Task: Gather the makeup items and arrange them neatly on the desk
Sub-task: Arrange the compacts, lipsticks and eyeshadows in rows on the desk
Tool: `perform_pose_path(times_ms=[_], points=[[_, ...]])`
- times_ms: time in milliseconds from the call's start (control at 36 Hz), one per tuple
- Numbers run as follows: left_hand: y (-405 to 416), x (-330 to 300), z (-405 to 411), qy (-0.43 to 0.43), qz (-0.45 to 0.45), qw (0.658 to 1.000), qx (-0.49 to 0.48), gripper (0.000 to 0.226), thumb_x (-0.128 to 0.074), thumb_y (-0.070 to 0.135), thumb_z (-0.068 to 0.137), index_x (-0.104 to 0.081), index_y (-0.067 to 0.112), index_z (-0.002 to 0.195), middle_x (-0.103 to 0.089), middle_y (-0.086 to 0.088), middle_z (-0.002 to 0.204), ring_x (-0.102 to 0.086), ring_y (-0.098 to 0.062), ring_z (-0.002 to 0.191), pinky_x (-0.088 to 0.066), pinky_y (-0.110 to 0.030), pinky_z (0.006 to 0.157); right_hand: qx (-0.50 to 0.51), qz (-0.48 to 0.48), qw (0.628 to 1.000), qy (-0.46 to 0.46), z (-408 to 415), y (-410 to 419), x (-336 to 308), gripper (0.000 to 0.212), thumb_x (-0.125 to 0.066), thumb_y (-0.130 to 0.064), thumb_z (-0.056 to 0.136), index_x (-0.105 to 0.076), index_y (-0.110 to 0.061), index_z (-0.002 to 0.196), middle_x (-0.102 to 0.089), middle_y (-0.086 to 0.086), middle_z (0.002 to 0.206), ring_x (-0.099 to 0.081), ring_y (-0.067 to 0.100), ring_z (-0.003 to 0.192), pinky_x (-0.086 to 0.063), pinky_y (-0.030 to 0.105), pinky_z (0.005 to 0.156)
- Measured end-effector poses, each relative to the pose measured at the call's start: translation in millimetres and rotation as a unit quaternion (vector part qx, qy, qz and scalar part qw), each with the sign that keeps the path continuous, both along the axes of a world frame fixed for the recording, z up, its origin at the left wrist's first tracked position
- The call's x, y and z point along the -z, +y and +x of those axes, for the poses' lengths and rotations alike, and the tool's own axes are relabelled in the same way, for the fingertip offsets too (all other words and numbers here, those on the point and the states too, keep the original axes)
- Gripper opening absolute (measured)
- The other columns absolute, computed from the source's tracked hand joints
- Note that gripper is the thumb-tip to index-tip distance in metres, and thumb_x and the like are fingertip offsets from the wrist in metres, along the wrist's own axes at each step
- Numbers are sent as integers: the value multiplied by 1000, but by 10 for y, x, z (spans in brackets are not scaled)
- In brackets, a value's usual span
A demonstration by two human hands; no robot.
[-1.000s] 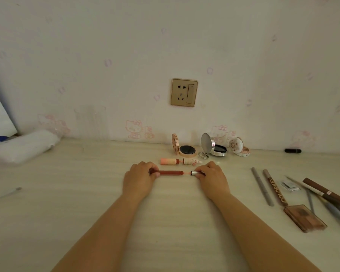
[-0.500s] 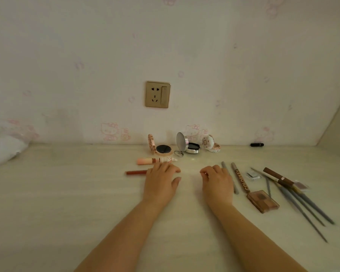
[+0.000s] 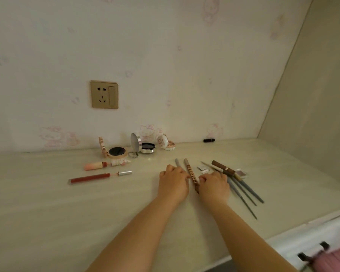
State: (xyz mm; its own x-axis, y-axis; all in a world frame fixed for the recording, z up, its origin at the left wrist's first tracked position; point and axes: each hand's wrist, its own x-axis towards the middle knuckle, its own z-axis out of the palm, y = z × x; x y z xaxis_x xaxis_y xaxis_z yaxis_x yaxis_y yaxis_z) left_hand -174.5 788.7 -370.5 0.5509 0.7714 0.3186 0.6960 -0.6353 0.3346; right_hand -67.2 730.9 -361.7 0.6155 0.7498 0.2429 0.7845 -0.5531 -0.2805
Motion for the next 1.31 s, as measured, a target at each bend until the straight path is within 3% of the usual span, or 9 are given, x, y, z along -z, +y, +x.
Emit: perform_pose_path(times_ms=[333,472,583,722,806,917,1000,1194,1306], points=[[-41,-40,309,9,-58,992,-111,55,-50,54,87,-62,9,117,-51,-8,127,-38,-26,118,-34,-36,96,-75,-58,995,38,32,5,-35,35,-42,-18,89,-67,-31,110,-51,4,131,-31,31,129,-32,34,99],[-33,-90,224,-21,-64,987,-145,48,-55,41,86,-58,11,125,-55,-3,123,-41,-24,116,-33,-34,93,-106,-51,992,51,-27,11,-58,39,-39,-15,90,-67,-33,110,-54,2,128,-36,29,122,-32,35,94],[-57,-177,83,-104,-65,982,-143,26,-54,34,88,-65,25,109,-61,2,114,-51,-19,110,-32,-33,90,-127,-11,991,41,-110,44,-87,35,-39,-15,93,-66,-27,111,-55,1,127,-40,26,119,-33,33,94],[-96,-252,-222,-237,-95,958,-129,16,-55,26,91,-64,19,102,-67,0,105,-60,-20,98,-43,-31,80,-187,79,971,129,-347,110,-116,34,-36,-12,97,-66,-18,112,-56,5,118,-44,25,110,-32,31,89],[-105,-250,-499,-323,-117,930,-134,15,-59,24,90,-65,16,101,-69,0,100,-62,-17,93,-45,-26,77,-206,140,933,261,-593,180,-128,32,-37,-20,99,-68,-12,102,-61,8,108,-52,23,101,-39,34,87],[-98,-200,-964,-392,-144,897,-149,14,-60,18,90,-66,17,103,-69,5,93,-58,-5,86,-35,-4,64,-180,181,842,476,-969,289,-106,39,-34,-39,99,-65,-16,96,-62,3,75,-47,13,60,-37,25,55],[-112,-128,-1343,-403,-151,889,-154,11,-61,15,89,-65,23,96,-65,13,83,-56,3,80,-35,2,63,-140,212,776,577,-1173,383,-53,36,-37,-41,99,-59,-15,88,-53,4,64,-39,11,48,-29,23,43],[-209,12,-2058,-400,-138,889,-175,15,-63,14,86,-64,28,90,-64,17,81,-57,1,76,-39,-2,65,-131,243,682,677,-1586,453,15,28,-49,-31,96,-53,-13,75,-41,-1,54,-30,5,34,-23,18,33],[-277,45,-2287,-408,-145,885,-169,16,-67,17,85,-62,31,90,-63,19,83,-57,5,79,-42,-5,71,-191,252,677,664,-1684,415,117,26,-53,-23,95,-56,-11,73,-41,0,54,-31,6,39,-26,19,38]])
